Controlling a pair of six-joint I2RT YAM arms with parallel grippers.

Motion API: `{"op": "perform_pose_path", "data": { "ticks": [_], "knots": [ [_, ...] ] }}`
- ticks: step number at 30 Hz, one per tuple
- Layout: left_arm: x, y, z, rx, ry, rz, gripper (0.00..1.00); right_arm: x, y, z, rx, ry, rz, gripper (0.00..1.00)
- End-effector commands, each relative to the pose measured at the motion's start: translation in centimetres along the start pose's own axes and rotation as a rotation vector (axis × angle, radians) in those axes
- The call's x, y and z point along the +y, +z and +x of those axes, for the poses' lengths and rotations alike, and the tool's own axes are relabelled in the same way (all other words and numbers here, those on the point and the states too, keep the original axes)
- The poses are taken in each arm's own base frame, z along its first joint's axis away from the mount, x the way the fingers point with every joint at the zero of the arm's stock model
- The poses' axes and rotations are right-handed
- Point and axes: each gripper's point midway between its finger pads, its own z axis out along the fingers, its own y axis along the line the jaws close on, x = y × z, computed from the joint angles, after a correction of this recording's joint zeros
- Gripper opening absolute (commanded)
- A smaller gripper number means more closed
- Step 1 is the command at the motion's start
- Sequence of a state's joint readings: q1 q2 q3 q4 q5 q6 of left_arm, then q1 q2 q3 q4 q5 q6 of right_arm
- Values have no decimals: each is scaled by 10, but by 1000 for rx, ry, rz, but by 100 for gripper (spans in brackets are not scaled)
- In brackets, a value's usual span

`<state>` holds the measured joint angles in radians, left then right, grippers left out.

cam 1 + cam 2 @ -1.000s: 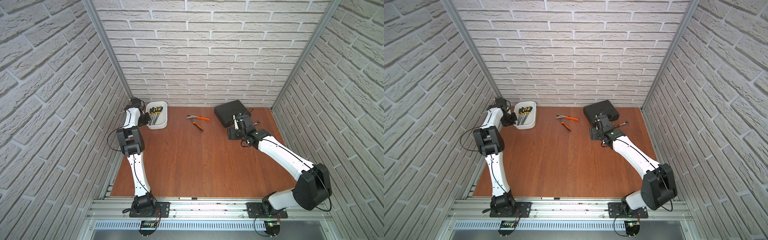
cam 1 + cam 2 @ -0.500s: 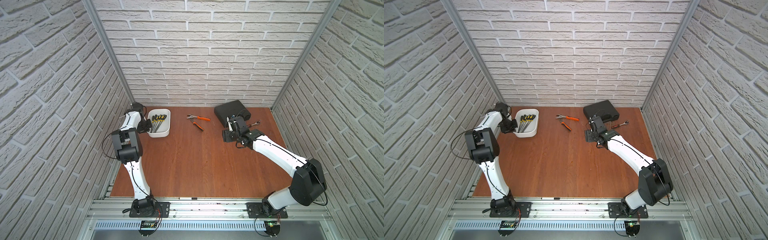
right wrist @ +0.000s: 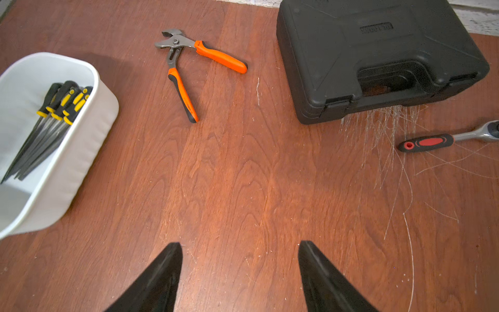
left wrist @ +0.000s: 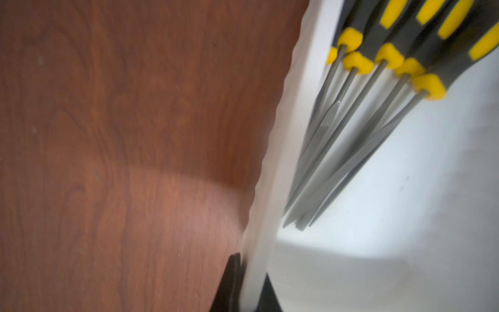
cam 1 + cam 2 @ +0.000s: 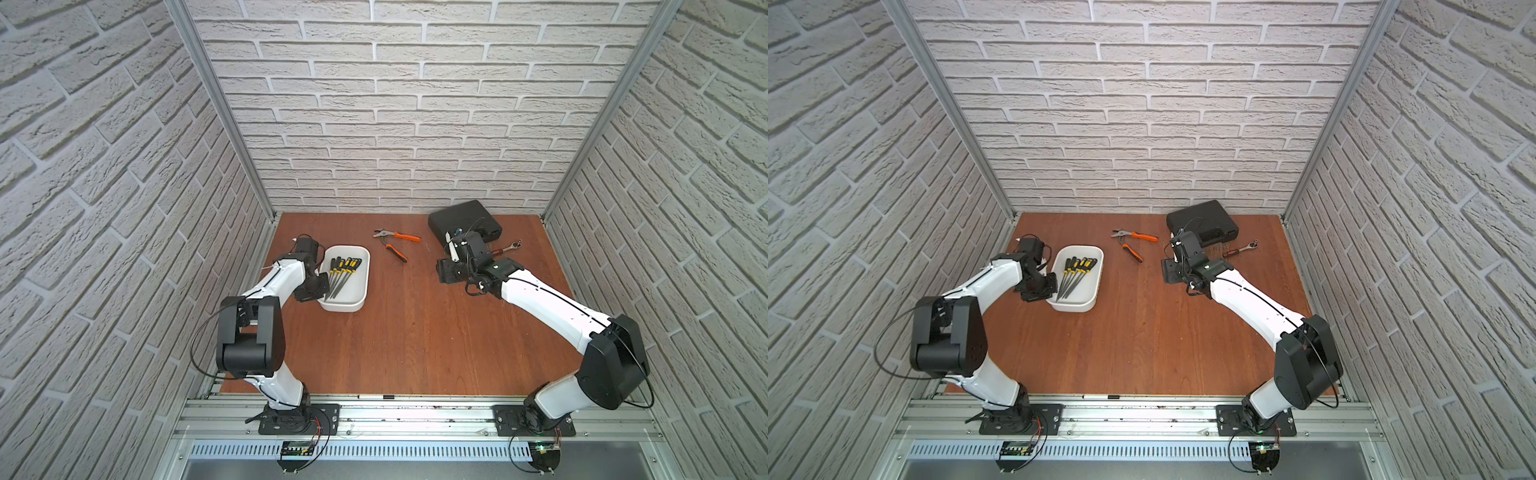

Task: Take the file tool out of the storage box
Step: Move the storage box to the center of the board.

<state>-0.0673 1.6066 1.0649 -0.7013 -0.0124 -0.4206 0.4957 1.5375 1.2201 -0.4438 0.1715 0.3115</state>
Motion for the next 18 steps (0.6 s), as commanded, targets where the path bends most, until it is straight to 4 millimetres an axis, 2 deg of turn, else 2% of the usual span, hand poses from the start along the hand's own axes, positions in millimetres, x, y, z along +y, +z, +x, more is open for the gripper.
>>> {"op": "perform_pose_path", "data": {
  "ticks": [1, 7, 12, 14, 16, 18],
  "knots": [
    [-7, -6, 24, -23, -17, -29, 0, 14, -1, -15, -36, 10, -36, 73],
    [-30, -8, 60, -12, -2, -25, 0, 32, 5, -21, -32, -4, -63, 73],
    [-53, -12, 68, -3, 36, 3, 6, 47, 10, -22, -25, -11, -85, 73],
    [-63, -12, 69, 3, 57, 17, 13, 52, 11, -21, -23, -16, -94, 73],
    [-69, -12, 70, 9, 79, 17, 24, 57, 12, -19, -17, -19, -103, 73],
    [-74, -12, 70, 16, 97, 16, 29, 60, 13, -17, -13, -20, -106, 73]
  ]
}}
